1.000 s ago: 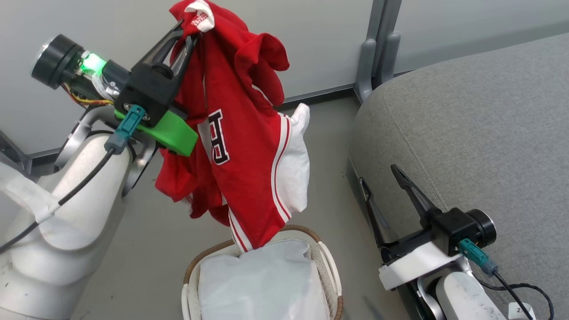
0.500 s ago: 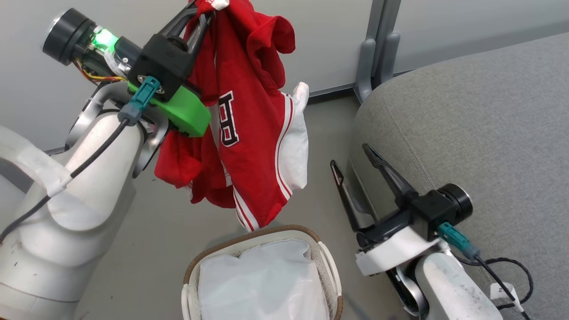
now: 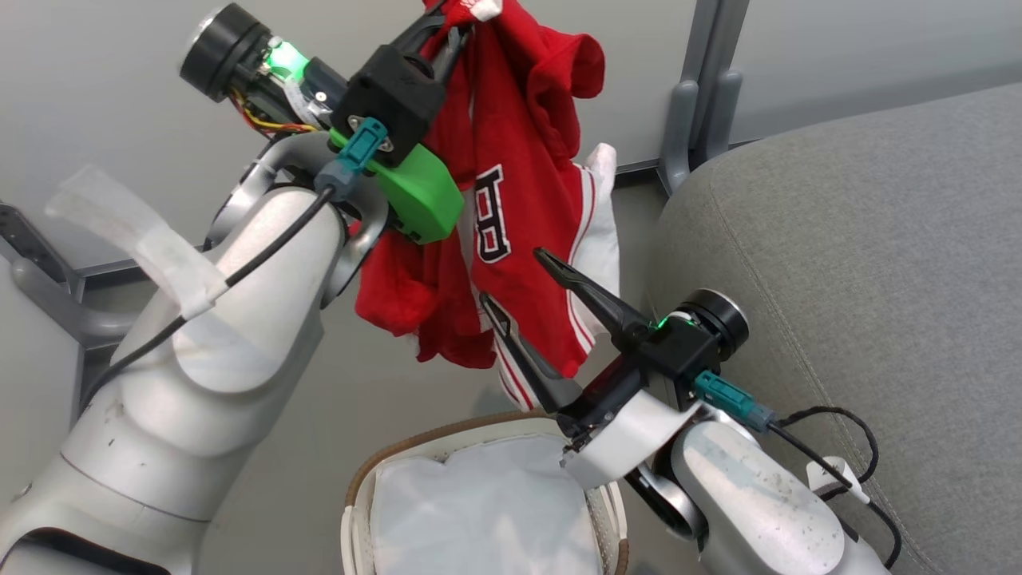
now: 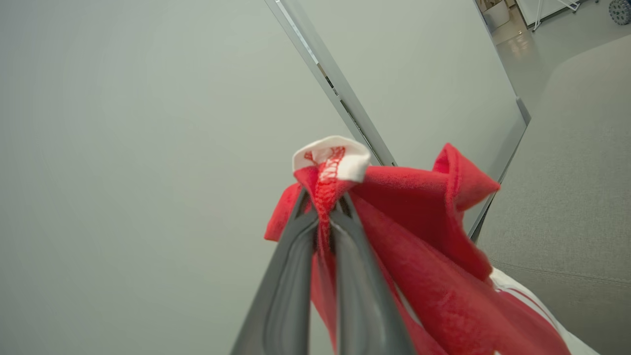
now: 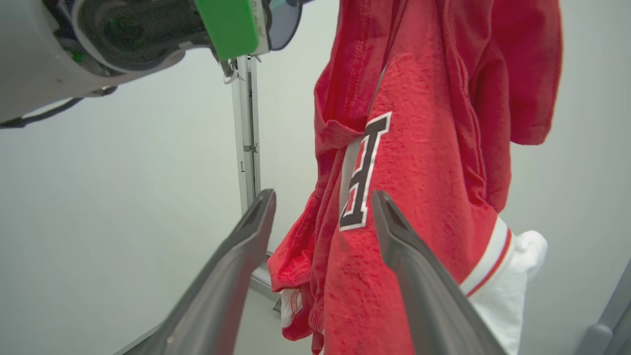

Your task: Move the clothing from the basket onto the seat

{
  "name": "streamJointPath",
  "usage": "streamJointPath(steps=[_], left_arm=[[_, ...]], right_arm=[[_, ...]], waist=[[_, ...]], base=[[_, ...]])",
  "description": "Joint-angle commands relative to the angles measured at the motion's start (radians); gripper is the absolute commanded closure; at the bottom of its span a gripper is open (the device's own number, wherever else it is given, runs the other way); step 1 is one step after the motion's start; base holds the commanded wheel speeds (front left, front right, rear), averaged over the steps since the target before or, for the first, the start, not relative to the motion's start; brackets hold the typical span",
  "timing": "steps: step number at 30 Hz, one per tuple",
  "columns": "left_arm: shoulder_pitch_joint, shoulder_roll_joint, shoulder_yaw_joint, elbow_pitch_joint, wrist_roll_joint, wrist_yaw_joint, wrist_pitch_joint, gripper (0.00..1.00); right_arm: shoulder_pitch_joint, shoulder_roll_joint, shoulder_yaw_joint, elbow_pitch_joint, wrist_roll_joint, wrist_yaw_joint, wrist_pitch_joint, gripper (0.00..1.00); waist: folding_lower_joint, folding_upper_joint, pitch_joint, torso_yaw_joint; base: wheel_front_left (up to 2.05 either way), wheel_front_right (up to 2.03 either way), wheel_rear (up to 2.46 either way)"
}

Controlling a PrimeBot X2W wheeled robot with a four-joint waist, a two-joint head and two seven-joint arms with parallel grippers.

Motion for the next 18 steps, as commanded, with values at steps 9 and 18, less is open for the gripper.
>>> streamJointPath(steps=[9,18], left_arm=[[-0.011,-0.050,-0.065,-0.024,-0.045,-0.009,0.026,1.00],[0.012,-0.070,-0.107,-0.075,-0.092,-0.011,0.064,1.00]], right_arm=[[-0.088,-0.003,-0.094,0.075,-0.003,-0.001,-0.005,0.00],[-0.165,-0.003,-0.114,0.125,0.013,-0.001,-0.004,0.00]], waist=[[0.0001,0.0000,-0.023,0.059],[0.0001,0.0000,-0.027,0.084]], base=[[0.00,0.00,0.00],[0.00,0.00,0.00]])
